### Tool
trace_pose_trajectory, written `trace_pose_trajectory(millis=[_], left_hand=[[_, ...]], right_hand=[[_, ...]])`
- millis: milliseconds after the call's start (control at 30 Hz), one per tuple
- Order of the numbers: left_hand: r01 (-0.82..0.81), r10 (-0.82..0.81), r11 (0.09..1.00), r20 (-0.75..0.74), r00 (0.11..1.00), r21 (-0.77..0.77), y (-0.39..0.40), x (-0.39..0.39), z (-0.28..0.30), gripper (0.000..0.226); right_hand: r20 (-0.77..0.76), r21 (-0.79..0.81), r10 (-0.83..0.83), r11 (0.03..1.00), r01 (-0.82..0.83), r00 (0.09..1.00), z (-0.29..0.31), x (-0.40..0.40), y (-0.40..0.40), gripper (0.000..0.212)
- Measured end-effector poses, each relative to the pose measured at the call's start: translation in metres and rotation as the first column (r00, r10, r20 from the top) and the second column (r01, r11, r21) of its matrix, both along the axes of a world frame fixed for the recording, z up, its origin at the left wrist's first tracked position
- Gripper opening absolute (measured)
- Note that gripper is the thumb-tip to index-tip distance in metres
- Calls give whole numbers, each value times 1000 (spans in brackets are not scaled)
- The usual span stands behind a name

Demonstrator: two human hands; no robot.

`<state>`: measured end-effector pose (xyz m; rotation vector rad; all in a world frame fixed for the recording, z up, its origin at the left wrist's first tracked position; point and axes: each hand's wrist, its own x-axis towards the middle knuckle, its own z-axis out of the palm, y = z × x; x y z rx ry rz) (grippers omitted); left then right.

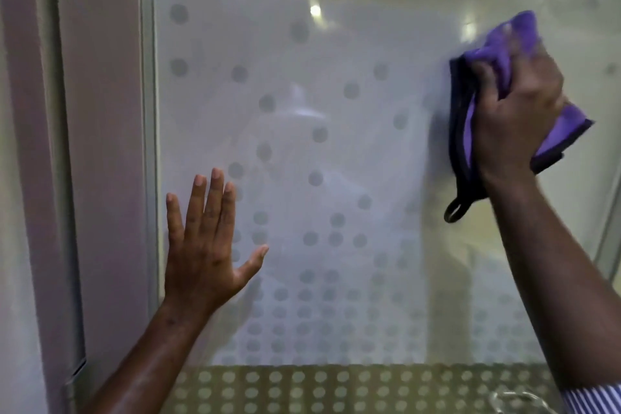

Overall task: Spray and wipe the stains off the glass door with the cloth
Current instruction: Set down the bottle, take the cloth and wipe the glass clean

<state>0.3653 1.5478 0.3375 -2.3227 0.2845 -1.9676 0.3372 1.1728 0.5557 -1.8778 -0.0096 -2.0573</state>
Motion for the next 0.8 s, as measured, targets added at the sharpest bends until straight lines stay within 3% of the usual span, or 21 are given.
trace_pose_trajectory(millis=[100, 233, 333, 467, 633, 800], left_hand=[[-5, 5, 1000, -5, 1000, -7, 0, 0, -1, 98], [-6, 6, 1000, -4, 1000, -7, -2, 0, 0, 99], [6, -6, 1000, -5, 1000, -10, -2, 0, 0, 98], [23, -23, 1000, -4, 1000, -14, -2, 0, -1, 98], [38, -39, 999, -11, 999, -20, -1, -2, 0, 98], [45, -45, 999, -3, 999, -25, 0, -4, 1, 97]], right_hand=[[12, 16, 66, 998, -66, 998, 8, -1, 20, 59], [-39, -250, 62, 966, -70, 997, -16, 0, 74, 52], [-32, -483, 56, 873, -64, 998, -48, 0, 119, 45], [-52, -663, 112, 739, -118, 992, -94, 0, 156, 40], [-169, -814, 108, 545, -201, 980, -146, -1, 167, 42], [-235, -852, 135, 448, -271, 963, -152, -4, 154, 40]])
